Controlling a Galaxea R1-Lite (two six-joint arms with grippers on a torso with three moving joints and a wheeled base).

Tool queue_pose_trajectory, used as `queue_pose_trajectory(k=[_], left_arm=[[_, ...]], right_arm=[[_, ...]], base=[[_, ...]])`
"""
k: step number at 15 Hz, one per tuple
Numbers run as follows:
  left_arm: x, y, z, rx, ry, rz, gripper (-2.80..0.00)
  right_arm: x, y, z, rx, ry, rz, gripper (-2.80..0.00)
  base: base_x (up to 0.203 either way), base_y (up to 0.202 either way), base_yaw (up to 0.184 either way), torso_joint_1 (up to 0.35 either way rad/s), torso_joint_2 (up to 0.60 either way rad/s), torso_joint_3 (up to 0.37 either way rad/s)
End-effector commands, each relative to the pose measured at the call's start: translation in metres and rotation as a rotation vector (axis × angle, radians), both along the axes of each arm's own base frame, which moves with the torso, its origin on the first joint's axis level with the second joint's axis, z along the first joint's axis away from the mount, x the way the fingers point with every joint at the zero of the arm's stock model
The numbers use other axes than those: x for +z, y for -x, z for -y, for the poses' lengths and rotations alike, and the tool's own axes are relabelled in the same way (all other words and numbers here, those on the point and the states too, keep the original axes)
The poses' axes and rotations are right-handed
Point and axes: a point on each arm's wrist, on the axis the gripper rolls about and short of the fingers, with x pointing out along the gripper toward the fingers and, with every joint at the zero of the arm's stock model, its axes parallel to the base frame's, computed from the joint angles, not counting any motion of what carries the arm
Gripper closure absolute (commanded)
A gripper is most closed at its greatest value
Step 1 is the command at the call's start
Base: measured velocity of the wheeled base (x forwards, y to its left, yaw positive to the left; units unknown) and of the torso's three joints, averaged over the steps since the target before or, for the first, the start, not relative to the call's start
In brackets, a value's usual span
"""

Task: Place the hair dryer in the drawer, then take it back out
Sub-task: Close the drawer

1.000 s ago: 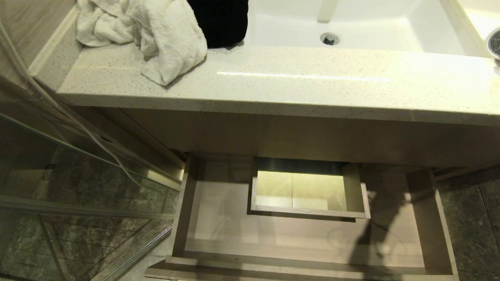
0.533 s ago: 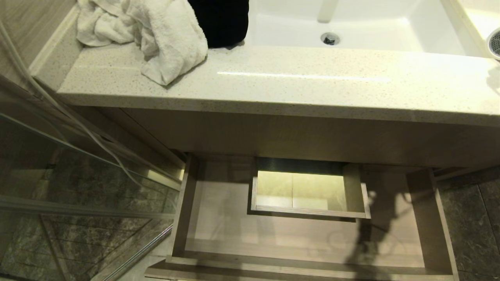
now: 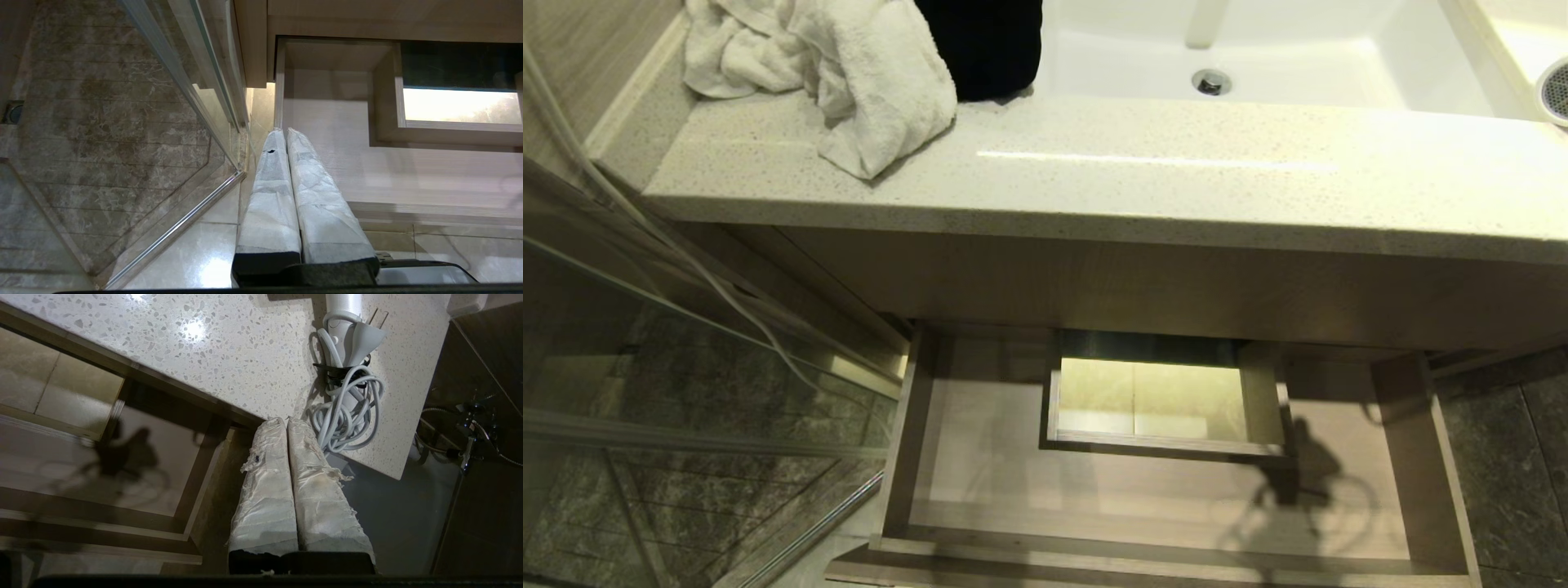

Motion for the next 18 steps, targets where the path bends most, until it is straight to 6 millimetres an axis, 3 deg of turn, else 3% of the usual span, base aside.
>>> queue_pose_trajectory(k=[1, 9, 18], left_arm=[[0.000, 0.000, 0.000, 0.000, 0.000, 0.000, 0.00], [0.000, 0.000, 0.000, 0.001, 0.000, -0.001, 0.00], [0.000, 0.000, 0.000, 0.000, 0.000, -0.001, 0.00]], right_arm=[[-0.004, 0.016, -0.012, 0.007, 0.014, 0.015, 0.00], [-0.043, 0.047, -0.036, 0.006, -0.002, 0.005, 0.00], [-0.043, 0.064, -0.049, -0.004, 0.110, 0.139, 0.00]], base=[[0.000, 0.000, 0.000, -0.056, 0.03, -0.038], [0.000, 0.000, 0.000, -0.313, 0.09, -0.216], [0.000, 0.000, 0.000, -0.316, 0.04, -0.270]])
